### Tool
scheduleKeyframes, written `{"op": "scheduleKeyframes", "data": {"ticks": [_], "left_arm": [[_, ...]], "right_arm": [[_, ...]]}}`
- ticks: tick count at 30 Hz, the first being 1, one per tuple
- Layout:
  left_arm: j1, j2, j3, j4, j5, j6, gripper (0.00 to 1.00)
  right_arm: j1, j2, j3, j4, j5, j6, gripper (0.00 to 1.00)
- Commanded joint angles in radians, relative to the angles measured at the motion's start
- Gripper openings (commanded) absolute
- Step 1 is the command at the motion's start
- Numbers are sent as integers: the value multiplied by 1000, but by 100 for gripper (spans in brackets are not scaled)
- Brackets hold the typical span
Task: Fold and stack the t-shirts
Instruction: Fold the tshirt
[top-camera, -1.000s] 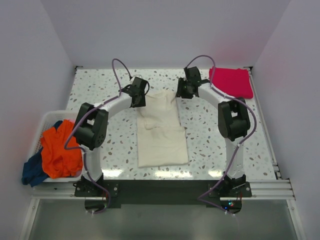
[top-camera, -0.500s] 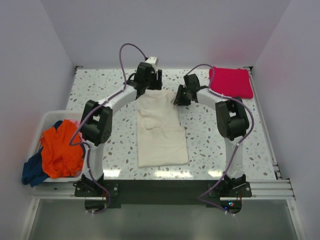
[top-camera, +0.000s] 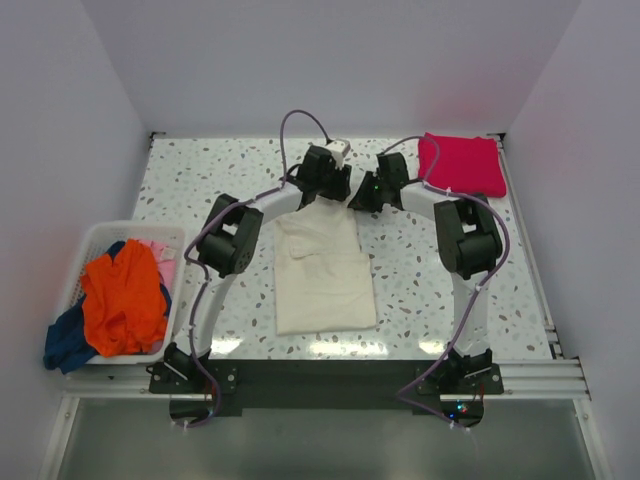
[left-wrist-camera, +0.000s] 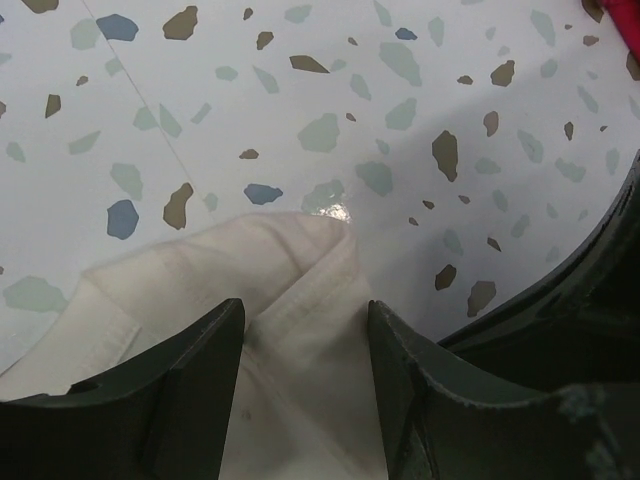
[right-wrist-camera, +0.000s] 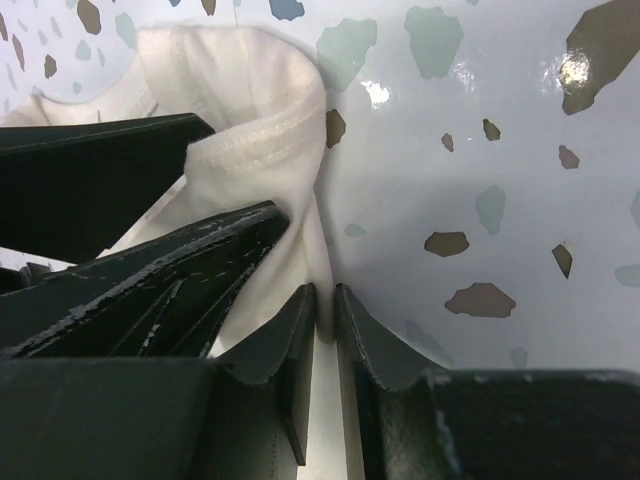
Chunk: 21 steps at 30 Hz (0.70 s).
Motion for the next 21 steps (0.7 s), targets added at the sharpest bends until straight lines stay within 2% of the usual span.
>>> {"op": "scheduleKeyframes", "data": {"ticks": [1,3,7,12,14,16,17,18,19,20,21], "left_arm": [[6,-10,54,95,8,17,56],[6,-5,54,97,-12,17,53],[7,-4,48,117,-24,6,39],[9,3,48,131,-7,-11,14],[10,1,38,144,-4,-19,8],[15,-2,34,155,2,-23,6],[15,-2,39,155,7,-26,7],[18,2,42,154,11,-25,14],[20,6,47,146,13,-23,23],[21,7,57,141,11,-19,41],[20,15,65,129,11,-14,45]], "right_arm": [[-7,31,-28,8,-1,13,19],[-8,31,-30,10,-3,15,19],[-7,24,-44,15,-3,12,18],[-11,16,-56,16,2,7,17],[-11,11,-64,19,2,9,17],[-13,11,-64,19,0,7,17],[-13,11,-62,15,0,6,17],[-13,13,-64,16,0,6,17],[-14,11,-64,16,0,6,17],[-14,14,-64,16,-1,7,17],[-14,14,-64,16,-1,9,17]]}}
